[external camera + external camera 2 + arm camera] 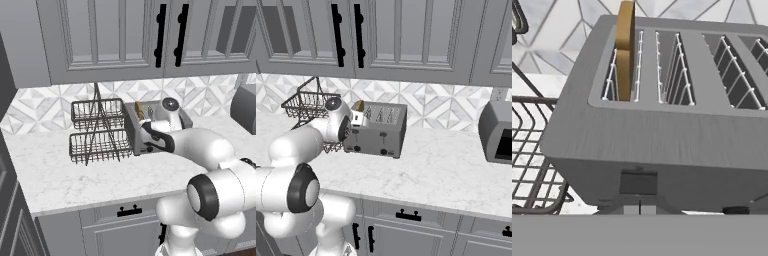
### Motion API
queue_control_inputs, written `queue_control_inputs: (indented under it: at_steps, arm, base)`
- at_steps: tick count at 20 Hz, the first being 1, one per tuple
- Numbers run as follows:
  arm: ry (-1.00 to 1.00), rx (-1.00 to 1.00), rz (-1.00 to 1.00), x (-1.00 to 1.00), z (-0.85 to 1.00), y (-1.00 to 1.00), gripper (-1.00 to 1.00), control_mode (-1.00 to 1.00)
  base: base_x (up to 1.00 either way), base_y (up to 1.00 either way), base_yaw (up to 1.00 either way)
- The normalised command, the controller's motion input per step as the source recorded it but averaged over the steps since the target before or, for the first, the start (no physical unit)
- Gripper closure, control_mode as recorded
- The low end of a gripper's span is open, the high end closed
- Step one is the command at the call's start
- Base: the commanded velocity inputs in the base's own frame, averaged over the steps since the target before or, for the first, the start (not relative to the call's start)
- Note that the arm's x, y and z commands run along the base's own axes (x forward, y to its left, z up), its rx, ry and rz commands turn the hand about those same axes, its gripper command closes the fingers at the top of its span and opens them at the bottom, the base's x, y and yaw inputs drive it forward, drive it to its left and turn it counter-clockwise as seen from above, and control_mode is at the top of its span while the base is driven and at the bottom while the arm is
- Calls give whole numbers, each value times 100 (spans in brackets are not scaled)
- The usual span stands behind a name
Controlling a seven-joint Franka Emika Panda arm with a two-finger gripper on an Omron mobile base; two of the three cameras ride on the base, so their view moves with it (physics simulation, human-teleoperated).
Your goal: Start the toaster. Once the lever pops up, take the bread to the plate on the dining counter.
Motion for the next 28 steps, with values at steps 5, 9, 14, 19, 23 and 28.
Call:
queue_control_inputs:
  at_steps: [5, 9, 14, 19, 23, 28]
  arm:
    - [0, 0, 0, 17, -16, 0, 100, -100]
    - [0, 0, 0, 13, -24, 0, 100, -100]
    - [0, 0, 0, 15, -21, 0, 100, -100]
    - [0, 0, 0, 17, -26, 0, 100, -100]
    - [0, 0, 0, 1, -30, 0, 100, -100]
    - [0, 0, 0, -2, -36, 0, 100, -100]
  base:
    - [0, 0, 0]
    - [0, 0, 0]
    - [0, 0, 0]
    - [0, 0, 0]
    - [0, 0, 0]
    - [0, 0, 0]
